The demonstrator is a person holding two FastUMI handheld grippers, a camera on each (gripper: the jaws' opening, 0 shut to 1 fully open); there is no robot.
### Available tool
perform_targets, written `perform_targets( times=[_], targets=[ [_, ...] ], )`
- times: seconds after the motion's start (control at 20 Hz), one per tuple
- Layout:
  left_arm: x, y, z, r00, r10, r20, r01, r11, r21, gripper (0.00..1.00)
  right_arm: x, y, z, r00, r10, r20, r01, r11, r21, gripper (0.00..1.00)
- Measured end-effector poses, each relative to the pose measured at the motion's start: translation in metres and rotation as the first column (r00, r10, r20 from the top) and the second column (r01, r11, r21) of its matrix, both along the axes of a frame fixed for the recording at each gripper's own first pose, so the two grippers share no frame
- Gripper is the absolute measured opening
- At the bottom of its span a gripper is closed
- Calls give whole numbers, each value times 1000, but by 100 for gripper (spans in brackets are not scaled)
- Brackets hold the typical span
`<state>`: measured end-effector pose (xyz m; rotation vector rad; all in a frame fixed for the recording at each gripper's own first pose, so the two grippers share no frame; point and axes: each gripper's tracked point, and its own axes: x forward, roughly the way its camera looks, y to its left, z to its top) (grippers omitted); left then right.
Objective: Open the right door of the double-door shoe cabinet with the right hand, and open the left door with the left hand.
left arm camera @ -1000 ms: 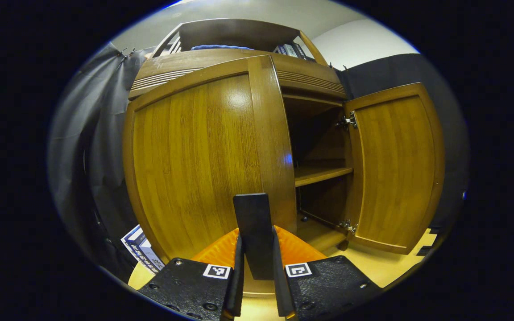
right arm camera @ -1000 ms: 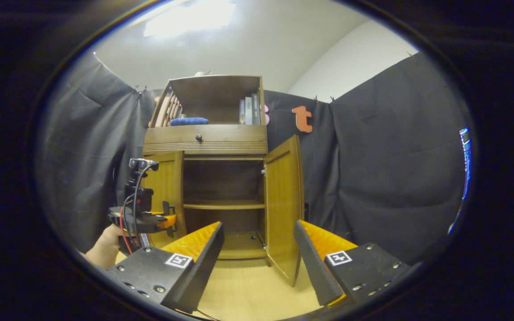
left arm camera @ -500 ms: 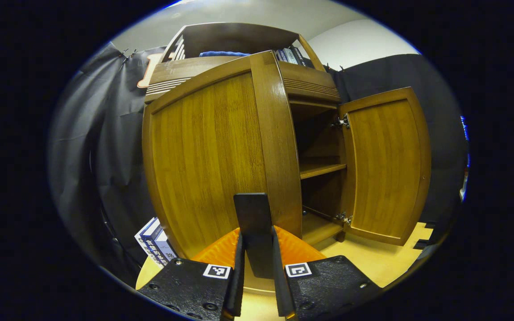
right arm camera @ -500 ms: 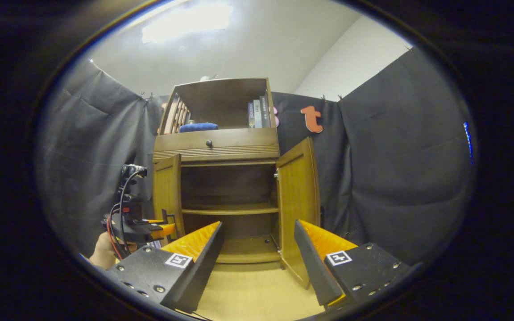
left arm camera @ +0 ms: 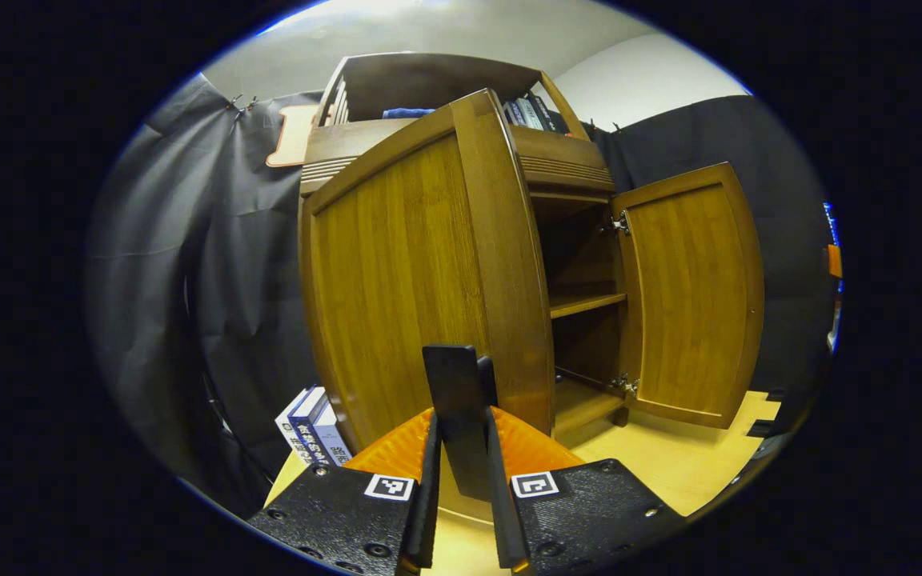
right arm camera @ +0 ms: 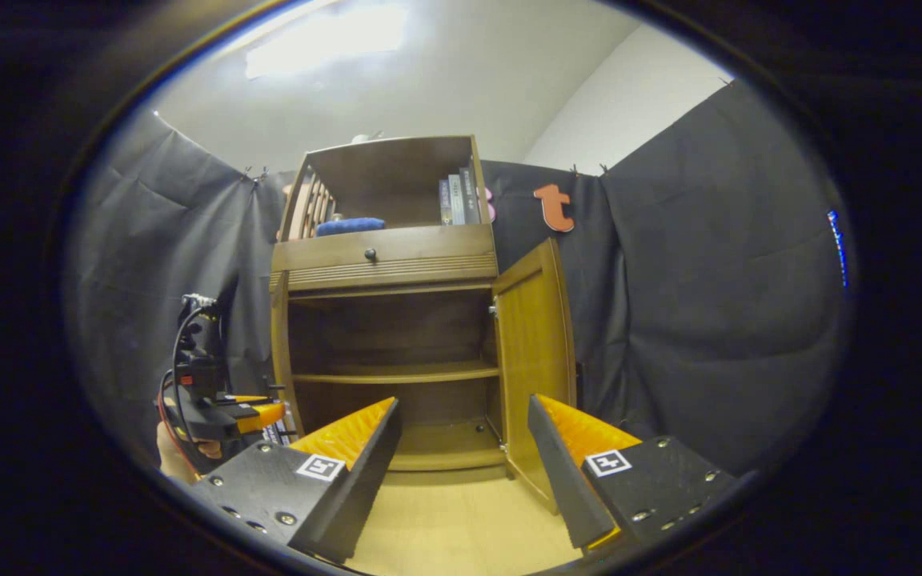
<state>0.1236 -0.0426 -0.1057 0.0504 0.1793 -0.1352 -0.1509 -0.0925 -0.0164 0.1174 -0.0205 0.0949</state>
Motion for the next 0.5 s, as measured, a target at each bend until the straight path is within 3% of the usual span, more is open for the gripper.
perform_targets(
  times=[0.35, 0.45, 0.5],
  targets=[
    [-13, 26, 6, 996, 87, 32, -88, 996, 18, 31, 4, 20, -1, 1000, 27, 11, -27, 1000, 10, 91],
    [-15, 43, 7, 991, 131, 37, -132, 991, 31, 31, 4, 32, 5, 998, 49, 25, -50, 999, 14, 96],
    [-15, 51, 8, 986, 159, 41, -161, 986, 33, 30, 5, 36, 6, 998, 59, 29, -59, 998, 15, 91]
  ],
)
